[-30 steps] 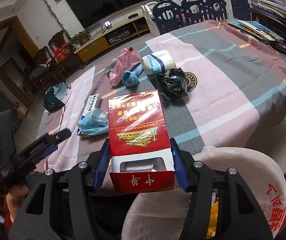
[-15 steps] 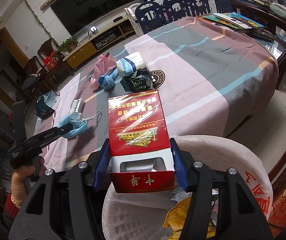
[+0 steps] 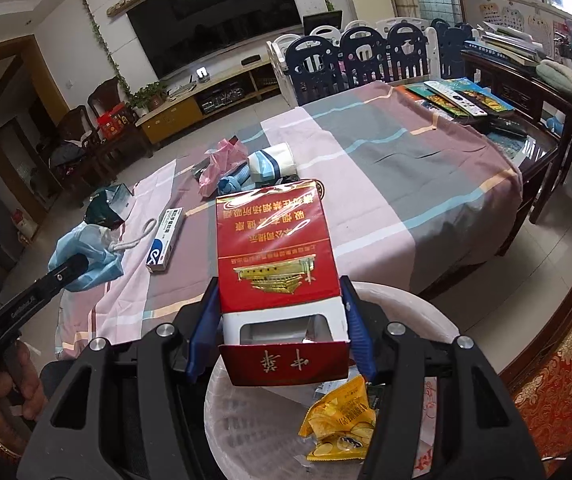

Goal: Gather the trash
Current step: 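Carry the blue mask and red box over the wastebasket with both tools, then open the left tool dropping the blue mask while the right tool drops the red box into the wastebasket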

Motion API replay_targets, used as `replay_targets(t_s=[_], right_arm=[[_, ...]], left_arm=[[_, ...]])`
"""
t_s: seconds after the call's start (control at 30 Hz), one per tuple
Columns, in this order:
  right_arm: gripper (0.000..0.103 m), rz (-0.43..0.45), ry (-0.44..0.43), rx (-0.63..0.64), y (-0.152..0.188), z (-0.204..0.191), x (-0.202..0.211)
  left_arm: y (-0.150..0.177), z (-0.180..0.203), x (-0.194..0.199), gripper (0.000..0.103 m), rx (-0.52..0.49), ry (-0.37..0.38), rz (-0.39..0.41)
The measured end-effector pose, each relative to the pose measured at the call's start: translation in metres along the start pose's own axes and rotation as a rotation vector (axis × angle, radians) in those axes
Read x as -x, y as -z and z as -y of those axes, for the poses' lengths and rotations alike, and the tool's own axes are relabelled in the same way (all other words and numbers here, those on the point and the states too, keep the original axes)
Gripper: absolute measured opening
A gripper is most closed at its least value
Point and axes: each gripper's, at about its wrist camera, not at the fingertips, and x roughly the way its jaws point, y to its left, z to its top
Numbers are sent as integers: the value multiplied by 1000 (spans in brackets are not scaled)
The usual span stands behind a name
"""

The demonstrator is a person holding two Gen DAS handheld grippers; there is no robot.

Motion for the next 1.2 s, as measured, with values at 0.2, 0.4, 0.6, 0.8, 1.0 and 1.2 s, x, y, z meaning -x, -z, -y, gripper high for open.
replay_targets(t_s=[0.2, 0.4, 0.6, 0.8, 1.0, 1.2], right_arm=[[57, 80, 26, -14, 0, 21, 50], [57, 147, 44, -35, 2, 43, 94], [57, 103, 33, -40, 10, 52, 95], [59, -37, 43, -59, 24, 54, 66], [72, -47, -6, -140, 24, 61, 66], [74, -47, -4, -147, 23, 59, 67]], left_arm=[[20, 56, 17, 14, -106, 185, -57], [42, 106, 4, 14, -183, 316, -183], [68, 133, -47, 37, -220, 300, -338], [64, 112, -45, 67, -156, 244, -303], [57, 83, -43, 70, -69, 167, -270], [56, 63, -46, 71, -20, 104, -265]])
